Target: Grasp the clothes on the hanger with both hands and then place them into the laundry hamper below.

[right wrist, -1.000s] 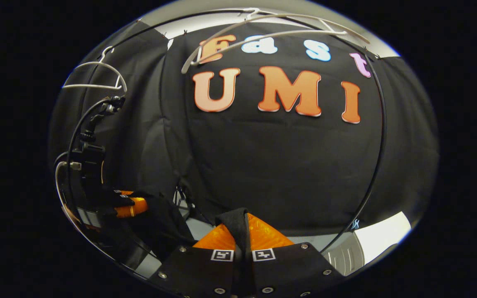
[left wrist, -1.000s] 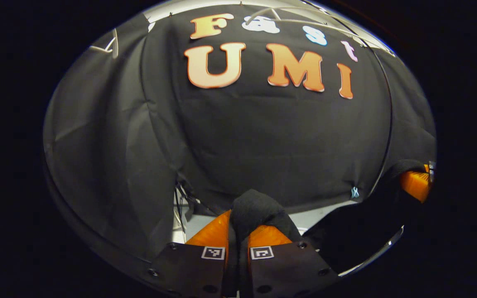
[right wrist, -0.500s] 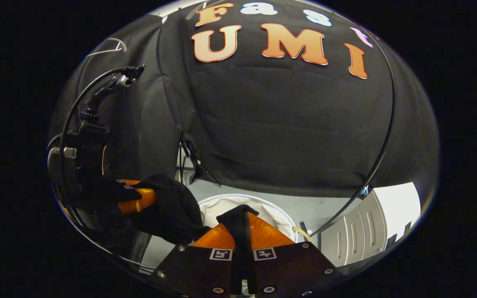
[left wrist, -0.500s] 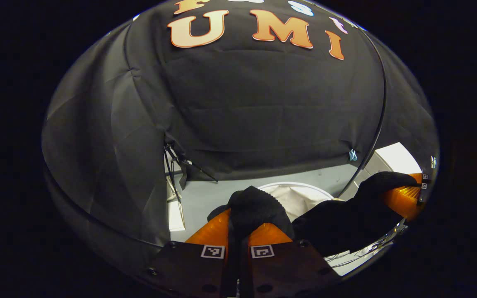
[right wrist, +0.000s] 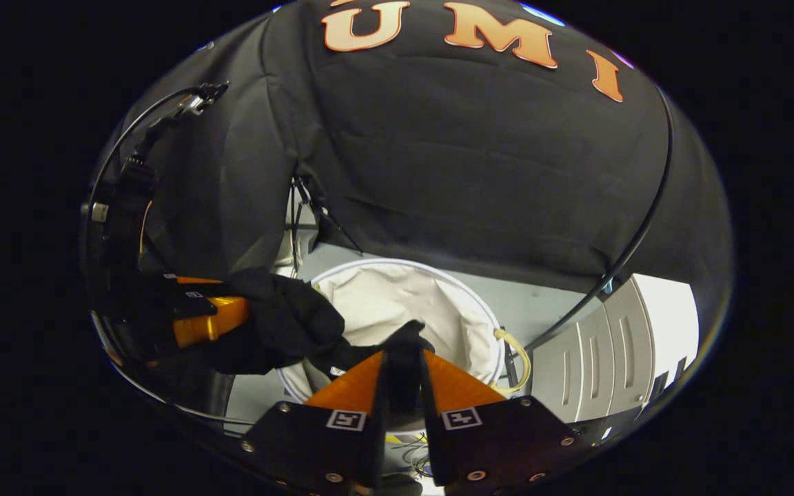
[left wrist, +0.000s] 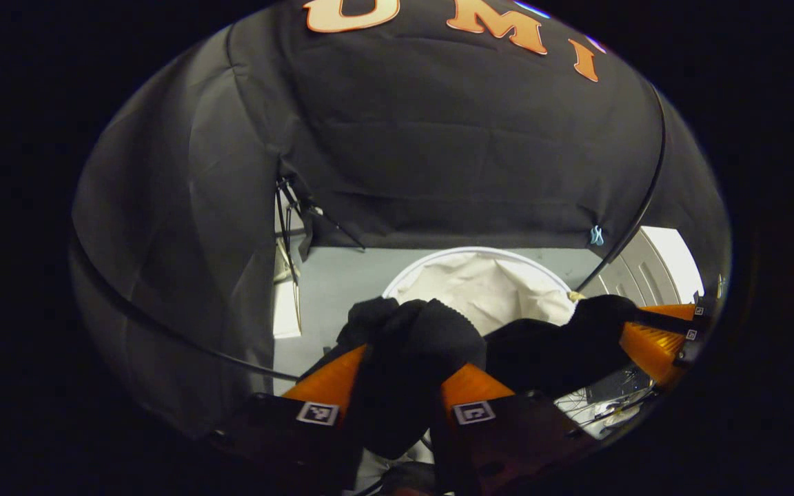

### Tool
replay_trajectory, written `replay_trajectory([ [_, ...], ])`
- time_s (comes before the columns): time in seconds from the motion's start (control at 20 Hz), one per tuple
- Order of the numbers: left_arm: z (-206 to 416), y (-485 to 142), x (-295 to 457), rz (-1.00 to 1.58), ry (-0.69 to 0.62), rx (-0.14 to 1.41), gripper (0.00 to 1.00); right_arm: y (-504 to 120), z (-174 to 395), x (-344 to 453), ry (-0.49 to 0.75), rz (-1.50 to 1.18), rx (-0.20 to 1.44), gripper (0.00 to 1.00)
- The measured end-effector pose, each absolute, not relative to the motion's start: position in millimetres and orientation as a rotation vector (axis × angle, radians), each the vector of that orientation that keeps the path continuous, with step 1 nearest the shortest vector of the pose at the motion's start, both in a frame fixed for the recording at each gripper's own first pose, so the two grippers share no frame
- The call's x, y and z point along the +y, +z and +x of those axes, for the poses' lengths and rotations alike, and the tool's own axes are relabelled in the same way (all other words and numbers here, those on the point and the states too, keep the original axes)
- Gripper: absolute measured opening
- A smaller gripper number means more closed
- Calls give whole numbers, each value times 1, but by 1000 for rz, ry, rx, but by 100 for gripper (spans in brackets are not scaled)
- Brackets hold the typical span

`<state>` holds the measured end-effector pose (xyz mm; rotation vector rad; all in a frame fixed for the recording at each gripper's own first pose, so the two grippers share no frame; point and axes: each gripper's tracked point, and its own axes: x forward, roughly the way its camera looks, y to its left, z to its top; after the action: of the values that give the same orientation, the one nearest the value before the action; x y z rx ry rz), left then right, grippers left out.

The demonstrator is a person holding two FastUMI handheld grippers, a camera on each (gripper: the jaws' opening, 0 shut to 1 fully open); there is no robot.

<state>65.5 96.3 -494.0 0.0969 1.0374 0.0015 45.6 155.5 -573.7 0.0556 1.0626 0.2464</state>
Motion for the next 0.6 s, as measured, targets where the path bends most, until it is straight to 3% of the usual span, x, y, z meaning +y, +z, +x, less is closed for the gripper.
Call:
replay_trajectory([
  [0.05,64,-497,102,109,11,1047,64,-574,45,156,246,56,1066,23],
  [0.15,54,-506,108,126,30,1073,100,-579,38,153,239,44,1086,43],
  [0.2,48,-511,110,123,35,1087,100,-582,34,151,233,42,1095,65],
  [0.3,45,-512,115,121,42,1079,99,-584,28,150,220,56,1113,70],
  [0.35,45,-508,112,113,34,1070,100,-586,25,149,213,68,1126,83],
  [0.4,44,-502,107,104,22,1057,99,-589,21,149,210,82,1141,89],
  [0.6,54,-471,103,70,-5,977,99,-581,20,143,198,104,1137,93],
])
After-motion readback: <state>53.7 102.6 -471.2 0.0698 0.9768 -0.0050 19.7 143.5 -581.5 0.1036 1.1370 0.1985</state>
